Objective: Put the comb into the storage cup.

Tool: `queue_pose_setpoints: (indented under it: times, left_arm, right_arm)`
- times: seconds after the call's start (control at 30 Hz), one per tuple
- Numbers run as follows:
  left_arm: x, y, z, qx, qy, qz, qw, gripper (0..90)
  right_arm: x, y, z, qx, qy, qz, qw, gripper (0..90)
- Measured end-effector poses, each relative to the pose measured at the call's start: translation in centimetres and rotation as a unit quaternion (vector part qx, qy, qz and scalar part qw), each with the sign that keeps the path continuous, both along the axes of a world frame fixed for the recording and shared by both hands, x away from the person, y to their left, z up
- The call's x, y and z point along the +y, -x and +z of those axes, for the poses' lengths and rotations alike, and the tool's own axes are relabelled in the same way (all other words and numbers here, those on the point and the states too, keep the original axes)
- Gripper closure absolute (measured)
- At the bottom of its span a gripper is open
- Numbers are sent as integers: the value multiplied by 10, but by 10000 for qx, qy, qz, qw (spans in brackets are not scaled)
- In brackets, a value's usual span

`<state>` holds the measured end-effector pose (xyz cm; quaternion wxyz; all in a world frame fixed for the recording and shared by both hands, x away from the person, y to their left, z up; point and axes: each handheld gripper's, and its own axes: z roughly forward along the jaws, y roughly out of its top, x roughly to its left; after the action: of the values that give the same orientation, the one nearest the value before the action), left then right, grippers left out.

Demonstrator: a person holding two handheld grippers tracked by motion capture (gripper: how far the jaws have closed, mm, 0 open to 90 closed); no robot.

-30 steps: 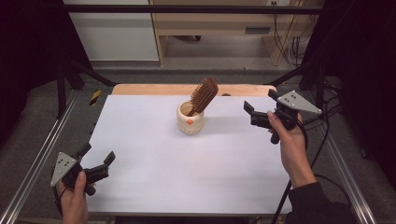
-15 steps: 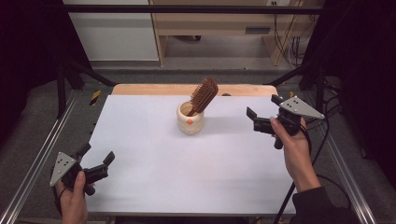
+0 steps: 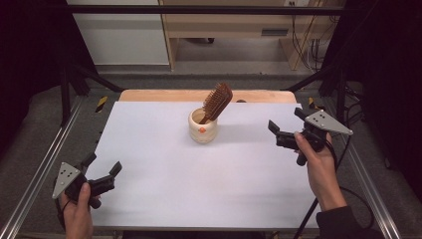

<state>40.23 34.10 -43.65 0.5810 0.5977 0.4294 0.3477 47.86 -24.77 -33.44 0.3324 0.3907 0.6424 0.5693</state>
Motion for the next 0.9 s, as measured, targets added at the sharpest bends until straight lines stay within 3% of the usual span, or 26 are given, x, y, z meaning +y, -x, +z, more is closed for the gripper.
queue_pose_setpoints:
  times: [0.3,0.9]
  left_arm:
    - [-2,4,3,-5,12,-112,9999,12]
    - [-6,13,1,41,-156,-211,9996,14]
  right_arm:
    - [-10,9,-5,-72,-138,-84,9998,25]
    - [-38,30,-19,-200,-56,-273,9994,23]
